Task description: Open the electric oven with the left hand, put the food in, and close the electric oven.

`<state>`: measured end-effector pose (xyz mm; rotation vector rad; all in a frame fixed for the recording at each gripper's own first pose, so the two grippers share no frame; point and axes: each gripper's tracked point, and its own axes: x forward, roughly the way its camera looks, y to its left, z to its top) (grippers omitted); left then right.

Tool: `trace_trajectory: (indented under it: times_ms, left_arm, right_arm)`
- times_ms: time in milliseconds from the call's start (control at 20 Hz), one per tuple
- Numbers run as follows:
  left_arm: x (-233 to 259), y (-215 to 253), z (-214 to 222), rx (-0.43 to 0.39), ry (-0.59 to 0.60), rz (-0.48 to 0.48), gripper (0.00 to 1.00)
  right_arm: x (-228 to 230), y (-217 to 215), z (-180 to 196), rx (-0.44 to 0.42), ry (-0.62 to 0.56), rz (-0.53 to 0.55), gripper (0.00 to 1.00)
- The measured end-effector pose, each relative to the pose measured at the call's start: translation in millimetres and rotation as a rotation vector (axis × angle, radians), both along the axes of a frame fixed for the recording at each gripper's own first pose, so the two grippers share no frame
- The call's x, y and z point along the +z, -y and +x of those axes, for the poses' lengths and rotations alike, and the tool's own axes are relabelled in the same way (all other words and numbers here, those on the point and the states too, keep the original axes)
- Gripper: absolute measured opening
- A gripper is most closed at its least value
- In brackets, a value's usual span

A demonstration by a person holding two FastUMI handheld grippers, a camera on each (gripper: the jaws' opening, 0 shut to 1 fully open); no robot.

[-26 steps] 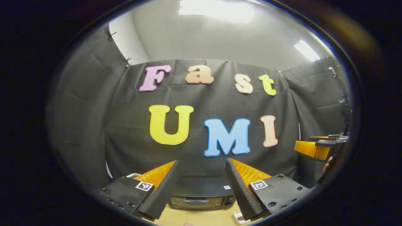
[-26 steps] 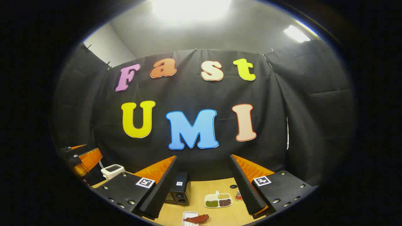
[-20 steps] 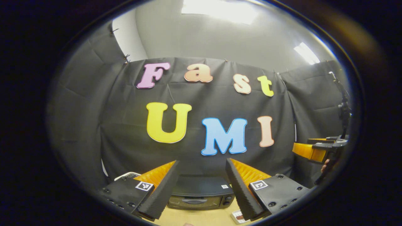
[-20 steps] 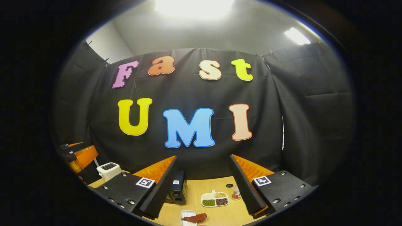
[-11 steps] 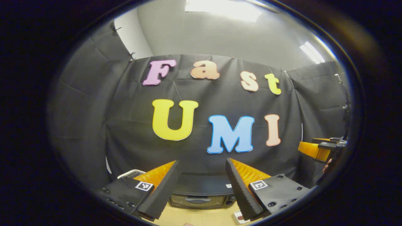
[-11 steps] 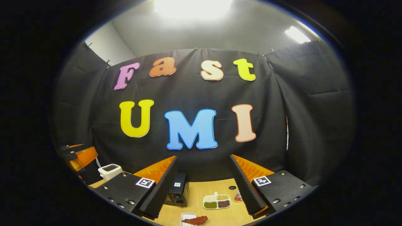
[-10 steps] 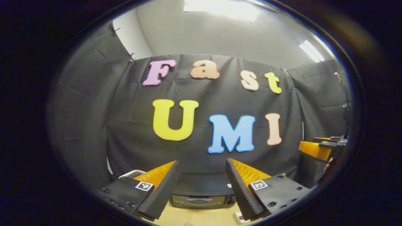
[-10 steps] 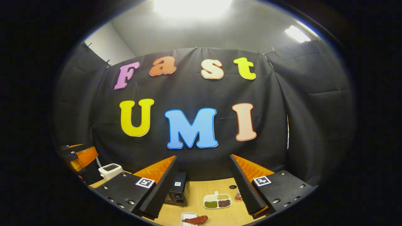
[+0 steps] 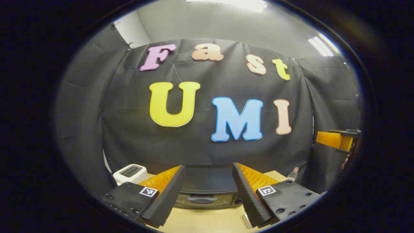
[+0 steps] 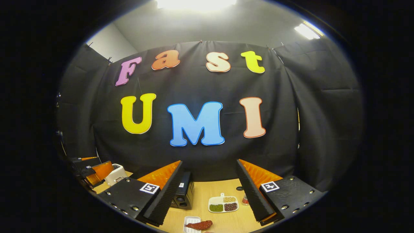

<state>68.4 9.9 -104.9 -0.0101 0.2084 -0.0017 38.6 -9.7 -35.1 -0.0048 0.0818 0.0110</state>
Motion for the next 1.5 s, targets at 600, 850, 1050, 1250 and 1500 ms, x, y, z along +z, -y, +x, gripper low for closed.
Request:
trace_trajectory:
  times_ms: [600,850,1050,1250,1500]
  left_arm:
    - [-170,-6,81,-0.019,-0.354,-0.027,0.97]
    - [-214,-10,95,-0.012,-0.427,0.002,0.96]
    - [-239,-17,98,0.005,-0.459,0.026,0.97]
    - [-240,-18,98,0.009,-0.425,0.086,0.98]
    - [-242,-17,96,0.026,-0.412,0.062,0.94]
  right_arm:
    - [-23,19,20,-0.06,-0.061,0.006,0.98]
    - [-24,34,18,-0.098,-0.07,-0.002,0.98]
    - [-23,44,15,-0.116,-0.066,-0.011,0.98]
    - [-25,48,15,-0.121,-0.074,-0.009,0.98]
    - [-27,37,15,-0.094,-0.077,0.004,0.98]
